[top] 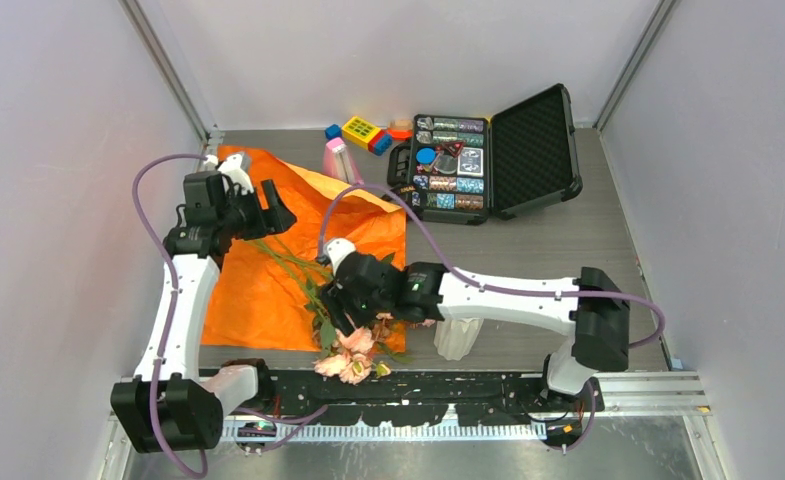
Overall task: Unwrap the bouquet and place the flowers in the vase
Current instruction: Pick up the fake flower from the wrapping paper.
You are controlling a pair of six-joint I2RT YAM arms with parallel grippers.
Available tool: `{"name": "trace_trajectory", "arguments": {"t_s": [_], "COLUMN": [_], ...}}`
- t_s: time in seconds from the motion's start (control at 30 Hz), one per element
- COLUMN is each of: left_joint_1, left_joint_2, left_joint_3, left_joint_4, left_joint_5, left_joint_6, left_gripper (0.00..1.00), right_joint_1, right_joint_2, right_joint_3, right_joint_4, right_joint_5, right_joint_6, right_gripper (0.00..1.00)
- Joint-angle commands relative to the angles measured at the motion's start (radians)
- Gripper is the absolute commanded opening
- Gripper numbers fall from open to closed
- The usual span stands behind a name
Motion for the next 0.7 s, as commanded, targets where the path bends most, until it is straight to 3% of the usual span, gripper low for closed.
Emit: {"name": "trace_trajectory", "arguments": {"t_s": [0.0, 0.47, 0.67], "left_joint_1": [0.001, 0.0, 0.0], "left_joint_2": [-0.022, -0.021, -0.019], "left_joint_3": [0.003, -0.006, -0.009], "left_joint_4": [0.004, 0.006, 0.01], "left_joint_5": [-0.011, -0.021, -0.011], "left_joint_6": [0.019, 0.022, 0.019], "left_gripper": [0.75, 0.75, 0.76], "right_joint_1": [0.059, 0.121, 0.121], "right_joint_2": [0.023, -0.011, 0.024], "right_joint_3": [-0.003, -0.149, -0.118], "right_joint_4": [0.046, 0.058, 0.062], "right_joint_5": [0.103, 0.095, 0.126], "right_joint_6": [0.109, 0.145, 0.133], "right_gripper": [0.64, 0.65, 0.68]}}
